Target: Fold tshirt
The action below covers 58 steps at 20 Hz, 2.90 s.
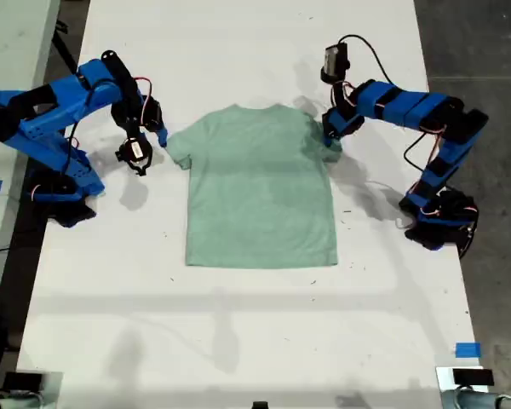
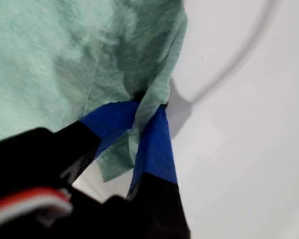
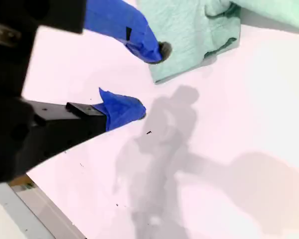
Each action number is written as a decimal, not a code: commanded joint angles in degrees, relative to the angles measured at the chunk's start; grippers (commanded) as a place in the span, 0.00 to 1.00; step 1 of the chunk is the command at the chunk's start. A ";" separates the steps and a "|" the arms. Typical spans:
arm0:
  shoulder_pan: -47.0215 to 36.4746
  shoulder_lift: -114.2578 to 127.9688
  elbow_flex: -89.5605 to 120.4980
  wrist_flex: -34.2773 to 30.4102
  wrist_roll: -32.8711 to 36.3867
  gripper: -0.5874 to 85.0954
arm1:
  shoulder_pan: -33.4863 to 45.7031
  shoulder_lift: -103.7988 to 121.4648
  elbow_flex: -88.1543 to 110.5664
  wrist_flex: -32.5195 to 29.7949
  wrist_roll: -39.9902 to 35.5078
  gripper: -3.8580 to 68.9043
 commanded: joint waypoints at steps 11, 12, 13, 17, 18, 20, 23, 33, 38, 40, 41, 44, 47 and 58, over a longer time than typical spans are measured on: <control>1.85 0.09 -1.23 -1.05 -0.79 0.16 | -21.09 0.26 -43.77 27.60 20.65 0.03; 2.02 0.09 -1.23 -1.05 -1.05 0.16 | -23.82 -3.60 -47.64 26.89 22.50 0.03; 2.20 0.09 -1.23 -1.14 -1.14 0.16 | -25.93 -7.65 -51.06 25.66 23.99 0.03; 2.81 0.09 -1.23 -1.41 -1.85 0.16 | -29.44 -18.28 -54.23 18.28 27.95 0.03; 2.99 0.09 -1.23 -1.49 -1.93 0.16 | -29.62 -20.04 -53.79 16.17 28.39 0.03; 3.08 0.09 -1.23 -1.58 -2.20 0.18 | -30.76 -23.20 -54.40 13.54 28.56 0.27; 3.25 0.09 -1.23 -1.67 -2.46 0.21 | -31.82 -22.15 -54.93 13.54 28.21 0.45; 3.60 2.02 -1.23 -0.44 -3.16 0.23 | -25.58 5.63 -37.09 30.59 26.46 0.37; 3.25 2.55 -1.23 -0.09 -3.16 0.23 | -17.49 31.90 -5.89 26.28 29.44 0.37; 3.08 2.55 -1.23 -0.09 -3.16 0.23 | -15.12 40.17 4.31 24.17 30.50 0.35; 2.99 2.55 -1.23 -0.09 -3.16 0.24 | -14.41 43.42 8.53 23.12 31.29 0.32; 2.72 2.55 -1.23 -0.70 -3.08 0.25 | -12.92 50.10 17.84 20.74 33.05 0.28; 1.23 0.62 -2.72 -1.23 -1.58 0.28 | -13.10 52.82 20.92 20.57 33.75 0.30; -5.45 -30.50 -16.87 -12.48 4.75 0.35 | -14.85 55.11 21.09 21.09 34.19 0.30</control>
